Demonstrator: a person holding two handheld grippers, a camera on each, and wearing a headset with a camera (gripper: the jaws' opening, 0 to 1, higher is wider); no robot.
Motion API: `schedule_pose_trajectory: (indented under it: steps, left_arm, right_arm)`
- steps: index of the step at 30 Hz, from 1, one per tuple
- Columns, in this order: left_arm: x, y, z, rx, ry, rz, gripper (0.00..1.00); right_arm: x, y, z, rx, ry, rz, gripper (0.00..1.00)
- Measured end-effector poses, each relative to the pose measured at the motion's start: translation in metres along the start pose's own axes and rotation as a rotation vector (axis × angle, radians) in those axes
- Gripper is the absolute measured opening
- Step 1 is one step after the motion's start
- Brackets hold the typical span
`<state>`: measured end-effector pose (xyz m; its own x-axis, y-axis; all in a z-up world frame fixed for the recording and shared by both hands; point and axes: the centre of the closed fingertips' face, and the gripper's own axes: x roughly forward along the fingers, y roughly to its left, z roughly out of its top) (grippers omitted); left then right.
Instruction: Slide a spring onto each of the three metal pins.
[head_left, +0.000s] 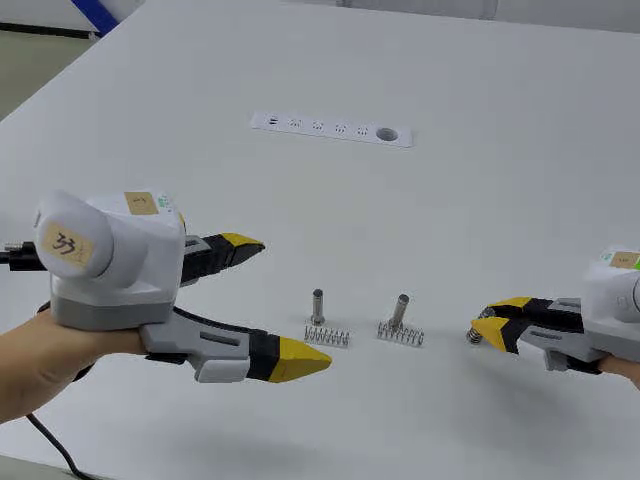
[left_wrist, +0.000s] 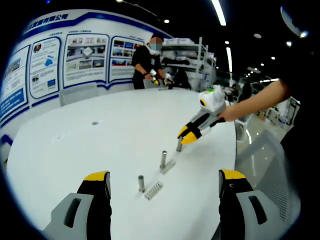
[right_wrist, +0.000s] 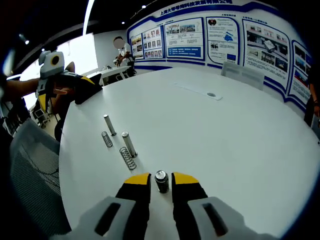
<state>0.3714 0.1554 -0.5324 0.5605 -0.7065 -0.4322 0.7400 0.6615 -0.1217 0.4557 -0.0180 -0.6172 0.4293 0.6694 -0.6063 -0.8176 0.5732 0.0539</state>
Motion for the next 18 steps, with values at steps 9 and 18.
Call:
schedule_pose_trajectory:
  steps: [9,18]
  left_arm:
    - [-0.001,-0.001,0.008,-0.007,-0.027,-0.006,0.92]
    - [0.001,0.000,0.012,0.009,-0.033,-0.005,0.91]
  right_arm:
    - [-0.012,0.004,0.019,-0.050,-0.015,-0.002,0.21]
    - [-0.013,0.020,0.041,-0.102,-0.038,0.041,0.22]
